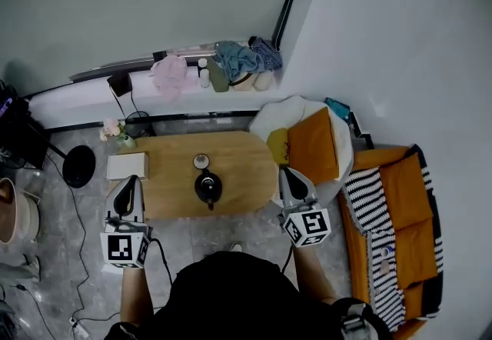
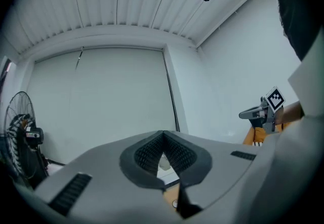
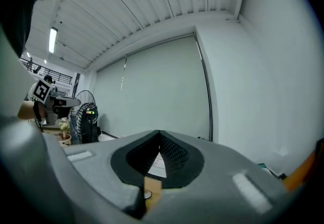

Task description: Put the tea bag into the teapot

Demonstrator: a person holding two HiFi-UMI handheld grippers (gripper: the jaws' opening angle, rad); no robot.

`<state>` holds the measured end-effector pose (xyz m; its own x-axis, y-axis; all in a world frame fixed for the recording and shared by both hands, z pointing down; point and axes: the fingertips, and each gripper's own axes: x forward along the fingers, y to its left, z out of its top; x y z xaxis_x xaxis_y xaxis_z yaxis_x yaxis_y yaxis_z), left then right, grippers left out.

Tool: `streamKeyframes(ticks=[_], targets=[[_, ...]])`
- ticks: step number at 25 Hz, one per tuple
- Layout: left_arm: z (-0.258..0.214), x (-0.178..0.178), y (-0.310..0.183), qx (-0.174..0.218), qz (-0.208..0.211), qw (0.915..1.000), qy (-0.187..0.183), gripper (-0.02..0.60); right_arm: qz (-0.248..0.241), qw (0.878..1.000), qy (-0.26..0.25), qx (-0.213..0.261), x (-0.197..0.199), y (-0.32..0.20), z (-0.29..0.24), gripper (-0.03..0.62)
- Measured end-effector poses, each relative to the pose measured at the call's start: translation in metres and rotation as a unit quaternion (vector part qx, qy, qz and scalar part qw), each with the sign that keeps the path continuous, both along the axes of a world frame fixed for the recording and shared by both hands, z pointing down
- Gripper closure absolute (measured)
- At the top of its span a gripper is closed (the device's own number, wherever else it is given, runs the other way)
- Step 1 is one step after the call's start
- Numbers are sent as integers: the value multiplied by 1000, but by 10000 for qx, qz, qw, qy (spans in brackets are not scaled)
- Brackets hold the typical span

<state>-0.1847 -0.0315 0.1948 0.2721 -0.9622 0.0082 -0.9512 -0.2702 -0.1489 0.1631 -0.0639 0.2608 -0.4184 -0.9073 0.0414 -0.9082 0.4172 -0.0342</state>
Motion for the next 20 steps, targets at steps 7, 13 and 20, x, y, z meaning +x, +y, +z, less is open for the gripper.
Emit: streamKeyframes(ticks=[7,13,20], targets=[[-14,-4,28,360,-255,9985,335,574,174,9995,-97,239,15,-6,-21,589],[-3,-13,43,194,-529,9980,301,574,241,9989,-157,362,21,-10,-33,589],[-9,1,42,349,-583,9971,339,574,171,9992,-199,318,23,-7,-28,589]])
